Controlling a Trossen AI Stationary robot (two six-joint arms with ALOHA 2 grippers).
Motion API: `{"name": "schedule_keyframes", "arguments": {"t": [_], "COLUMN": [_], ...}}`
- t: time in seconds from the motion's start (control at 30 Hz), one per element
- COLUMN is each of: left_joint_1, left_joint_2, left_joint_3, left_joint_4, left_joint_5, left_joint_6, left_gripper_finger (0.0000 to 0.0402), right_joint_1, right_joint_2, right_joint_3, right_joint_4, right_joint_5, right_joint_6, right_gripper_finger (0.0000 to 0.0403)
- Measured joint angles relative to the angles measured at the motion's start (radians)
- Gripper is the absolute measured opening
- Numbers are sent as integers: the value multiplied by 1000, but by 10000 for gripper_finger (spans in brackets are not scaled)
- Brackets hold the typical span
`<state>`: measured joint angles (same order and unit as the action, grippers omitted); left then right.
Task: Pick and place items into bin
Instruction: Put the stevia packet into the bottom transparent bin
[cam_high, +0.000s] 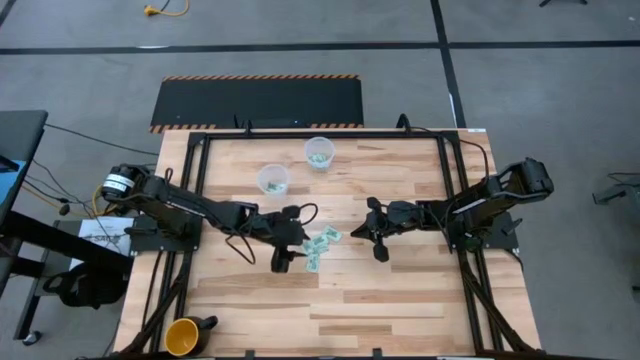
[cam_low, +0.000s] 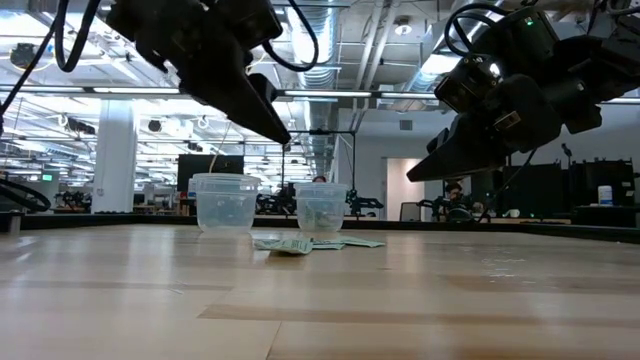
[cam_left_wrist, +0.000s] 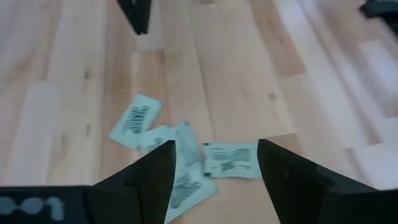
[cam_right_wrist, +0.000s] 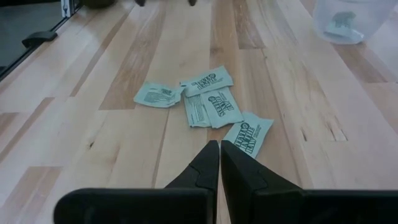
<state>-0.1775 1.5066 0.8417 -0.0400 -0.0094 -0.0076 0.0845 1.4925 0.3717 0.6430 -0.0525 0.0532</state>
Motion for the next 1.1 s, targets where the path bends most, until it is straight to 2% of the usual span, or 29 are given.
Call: {"name": "schedule_keyframes", "arguments": {"t": [0.4,0.73,0.9,1.1], "left_joint_1": [-28,-53,-63,-67], "left_joint_2": [4,227,269,317], "left_joint_3": [0,131,167,175], "left_joint_4": [3,-61,-116,-95], "left_joint_5": [4,-2,-36,-48], "left_joint_6": [-58,-24,4,5], "left_gripper_finger": [217,217,217,217], "right_joint_1": [0,3,9,9], "right_joint_2": [0,0,-1,-1], "right_joint_3": [0,1,1,1], "right_joint_4": [0,-12,-16,-33], "right_joint_5": [0,0,0,0], "right_joint_6": [0,35,35,35], "right_gripper_finger": [10,10,10,10]}}
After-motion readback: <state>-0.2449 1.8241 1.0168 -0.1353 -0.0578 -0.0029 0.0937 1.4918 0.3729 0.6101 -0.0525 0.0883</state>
